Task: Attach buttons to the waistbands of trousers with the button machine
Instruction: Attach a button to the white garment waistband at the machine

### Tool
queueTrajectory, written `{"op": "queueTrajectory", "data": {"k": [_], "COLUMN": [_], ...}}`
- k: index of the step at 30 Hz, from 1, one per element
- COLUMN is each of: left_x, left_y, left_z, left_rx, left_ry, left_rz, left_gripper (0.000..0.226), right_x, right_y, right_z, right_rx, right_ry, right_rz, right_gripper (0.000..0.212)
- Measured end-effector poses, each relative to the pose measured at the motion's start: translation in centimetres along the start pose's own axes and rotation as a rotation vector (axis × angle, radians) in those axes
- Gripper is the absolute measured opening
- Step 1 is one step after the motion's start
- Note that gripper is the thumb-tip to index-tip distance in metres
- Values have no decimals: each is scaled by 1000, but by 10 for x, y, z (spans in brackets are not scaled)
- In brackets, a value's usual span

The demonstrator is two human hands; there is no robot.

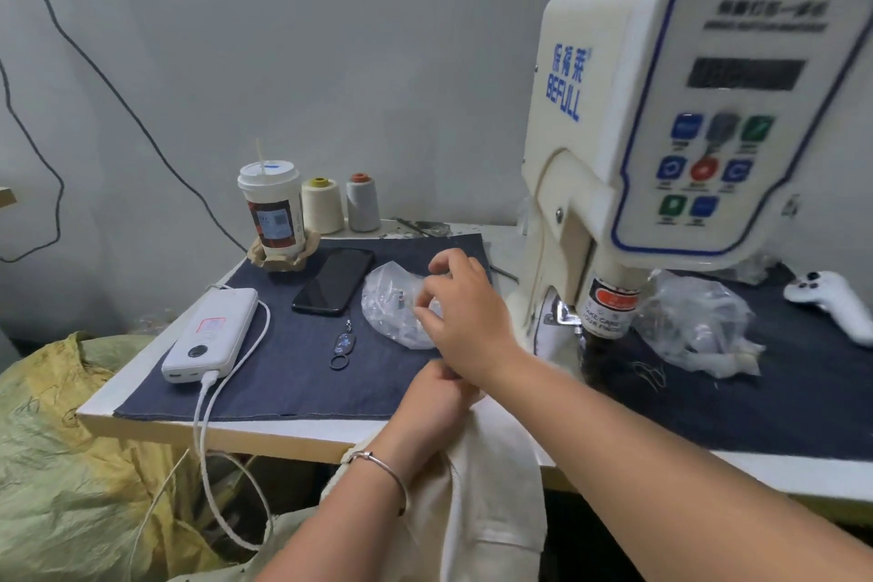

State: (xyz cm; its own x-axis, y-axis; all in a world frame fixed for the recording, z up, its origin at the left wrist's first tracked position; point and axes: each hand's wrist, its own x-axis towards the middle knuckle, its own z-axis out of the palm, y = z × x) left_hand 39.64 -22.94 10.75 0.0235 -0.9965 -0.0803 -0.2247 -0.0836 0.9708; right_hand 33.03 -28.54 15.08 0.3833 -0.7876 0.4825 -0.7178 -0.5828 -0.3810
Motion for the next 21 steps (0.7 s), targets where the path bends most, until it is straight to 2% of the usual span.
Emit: {"op": "queueTrajectory", "data": {"k": [1, 2, 4, 6, 9, 14, 18, 21], "left_x": [0, -2, -2, -2, -2, 0, 2, 4], "left_y": [0, 3, 2, 0, -1, -6, -8, -11], "left_z": [1, 3, 6, 5, 2, 3, 4, 4], "left_rx": [52, 90, 116, 60, 77, 63, -7, -29], "left_ry": [11, 17, 59, 24, -62, -46, -63, -70], "left_rz": [24, 45, 59, 12, 20, -10, -48, -53], "left_gripper": [14, 14, 32, 32, 23, 34, 25, 24], "right_x": [-13, -26, -54, -82, -118, -153, -152, -143], "right_y": [-2, -3, -2, 2, 14, 55, 103, 139], "right_z": [-10, -18, -32, -45, -64, -98, -117, -114], "right_rx": [24, 57, 109, 119, 69, -75, -160, -295], "right_ry": [18, 27, 28, 17, 51, 101, 198, 159], "right_rz": [-21, -34, -57, -82, -147, -188, -106, 9], "right_gripper": [10, 9, 10, 11, 12, 6, 16, 19]}}
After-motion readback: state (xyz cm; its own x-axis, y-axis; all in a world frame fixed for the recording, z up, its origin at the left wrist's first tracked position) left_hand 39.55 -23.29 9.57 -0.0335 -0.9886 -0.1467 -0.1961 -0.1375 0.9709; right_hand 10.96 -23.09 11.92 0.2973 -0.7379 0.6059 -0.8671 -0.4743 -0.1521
